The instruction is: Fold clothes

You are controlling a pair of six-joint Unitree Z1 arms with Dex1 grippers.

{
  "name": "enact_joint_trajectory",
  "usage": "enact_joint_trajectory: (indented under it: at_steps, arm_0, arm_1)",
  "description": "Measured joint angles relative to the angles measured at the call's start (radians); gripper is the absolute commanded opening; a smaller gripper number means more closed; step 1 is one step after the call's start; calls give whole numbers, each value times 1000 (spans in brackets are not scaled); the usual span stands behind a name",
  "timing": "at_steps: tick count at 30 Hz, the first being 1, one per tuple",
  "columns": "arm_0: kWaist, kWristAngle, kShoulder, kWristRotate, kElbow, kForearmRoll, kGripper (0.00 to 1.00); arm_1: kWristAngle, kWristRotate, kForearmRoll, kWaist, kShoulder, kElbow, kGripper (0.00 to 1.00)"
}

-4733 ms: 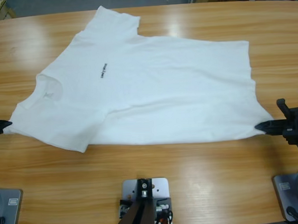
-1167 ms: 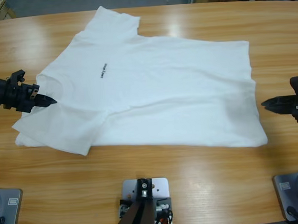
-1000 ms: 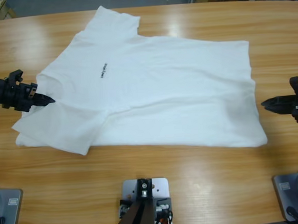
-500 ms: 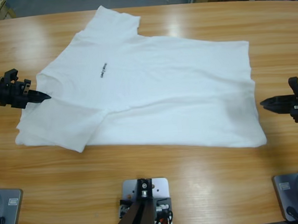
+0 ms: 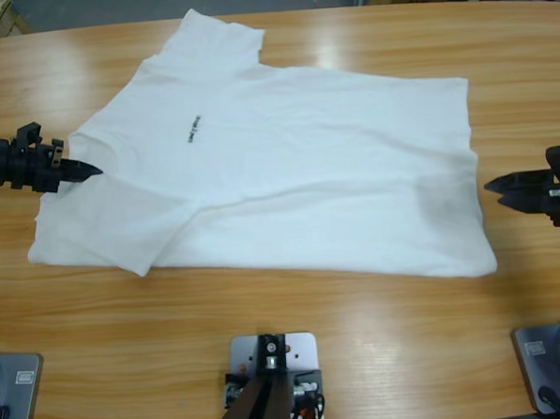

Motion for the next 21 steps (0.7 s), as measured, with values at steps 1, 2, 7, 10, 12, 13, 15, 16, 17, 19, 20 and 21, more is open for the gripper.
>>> enact_joint_trajectory:
  at_steps: [1,2,7,10,12,13,15,16,17,19,20,21]
  arm_0:
    - [2,5,0,-2,5,0,942]
    - [3,12,-4,-5,12,0,986]
    - [6,36,-71,-22,44,0,1000]
    - [14,39,-122,-22,52,0,1000]
    - [15,39,-166,-22,44,0,1000]
    - [14,39,-194,-22,26,2,997]
    - [7,41,-241,-17,-48,44,996]
    - [0,42,-252,-1,-96,87,996]
    - [-13,48,-257,19,-146,135,996]
    - [-55,74,-258,67,-239,228,996]
    - [-76,88,-258,91,-279,268,996]
    - [-94,103,-258,115,-314,305,996]
  arm_1:
    - [1,0,0,0,0,0,771]
    - [2,0,-1,0,0,0,798]
    - [3,0,-4,0,0,0,853]
    - [3,0,-21,-1,0,0,861]
    - [6,-3,-53,-8,0,0,858]
    - [15,-10,-73,-14,1,-2,857]
    - [39,-41,-96,-28,19,-15,853]
    - [54,-65,-100,-33,36,-34,853]
    - [72,-96,-102,-39,57,-59,850]
    - [109,-151,-103,-48,114,-115,850]
    - [121,-177,-103,-50,145,-146,850]
    - [128,-202,-100,-51,178,-182,850]
